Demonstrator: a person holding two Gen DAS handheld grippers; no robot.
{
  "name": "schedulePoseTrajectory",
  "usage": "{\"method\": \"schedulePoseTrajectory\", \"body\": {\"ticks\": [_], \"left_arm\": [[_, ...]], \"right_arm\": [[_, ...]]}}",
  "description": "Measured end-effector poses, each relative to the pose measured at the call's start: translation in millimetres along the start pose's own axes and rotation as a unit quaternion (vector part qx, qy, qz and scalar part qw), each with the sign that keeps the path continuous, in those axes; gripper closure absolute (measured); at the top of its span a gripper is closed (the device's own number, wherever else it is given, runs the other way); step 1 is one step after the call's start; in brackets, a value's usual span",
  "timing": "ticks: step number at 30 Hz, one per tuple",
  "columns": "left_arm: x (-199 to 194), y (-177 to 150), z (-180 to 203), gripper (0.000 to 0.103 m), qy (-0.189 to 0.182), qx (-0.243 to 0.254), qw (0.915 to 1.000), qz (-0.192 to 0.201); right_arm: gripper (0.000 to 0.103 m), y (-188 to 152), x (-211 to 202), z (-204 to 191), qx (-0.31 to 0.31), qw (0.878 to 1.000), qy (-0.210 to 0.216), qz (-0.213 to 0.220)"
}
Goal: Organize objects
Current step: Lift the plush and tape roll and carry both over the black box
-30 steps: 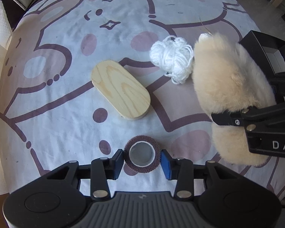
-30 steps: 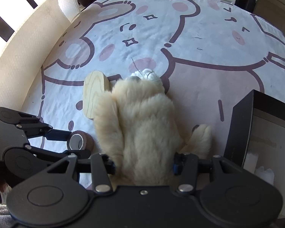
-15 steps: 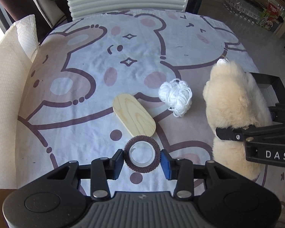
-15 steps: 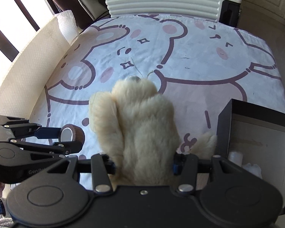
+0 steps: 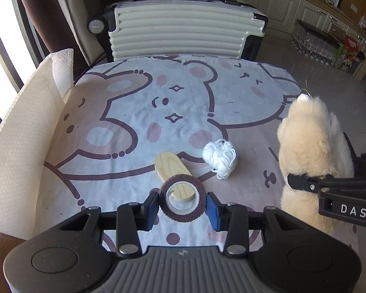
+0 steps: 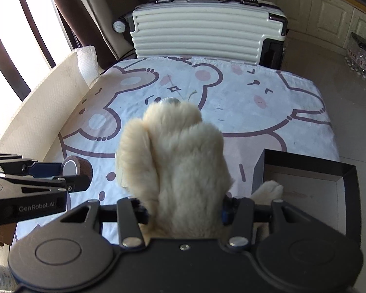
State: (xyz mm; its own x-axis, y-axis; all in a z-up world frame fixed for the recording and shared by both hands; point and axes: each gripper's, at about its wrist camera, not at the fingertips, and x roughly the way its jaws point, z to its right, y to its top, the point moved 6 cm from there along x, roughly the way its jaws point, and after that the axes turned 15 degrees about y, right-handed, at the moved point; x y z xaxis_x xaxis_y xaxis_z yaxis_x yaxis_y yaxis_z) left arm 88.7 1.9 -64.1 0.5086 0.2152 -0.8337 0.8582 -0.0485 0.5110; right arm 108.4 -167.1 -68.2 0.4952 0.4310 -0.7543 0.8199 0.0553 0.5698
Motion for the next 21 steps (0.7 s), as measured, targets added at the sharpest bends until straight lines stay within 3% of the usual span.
{"method": "schedulePoseTrajectory", "body": {"ticks": [9, 21], "left_arm": [[-20, 2, -14, 0.06, 0.002, -0.046, 0.9986, 0.026], [-41, 6, -28, 0.06, 0.027, -0.068, 0.9955, 0.06]], "right_arm": [[0.054, 3, -24, 0, 0.007, 0.999, -0.022, 0.035], [0.054, 11, -47, -4, -0.013, 0.995, -0.04, 0.085]]}}
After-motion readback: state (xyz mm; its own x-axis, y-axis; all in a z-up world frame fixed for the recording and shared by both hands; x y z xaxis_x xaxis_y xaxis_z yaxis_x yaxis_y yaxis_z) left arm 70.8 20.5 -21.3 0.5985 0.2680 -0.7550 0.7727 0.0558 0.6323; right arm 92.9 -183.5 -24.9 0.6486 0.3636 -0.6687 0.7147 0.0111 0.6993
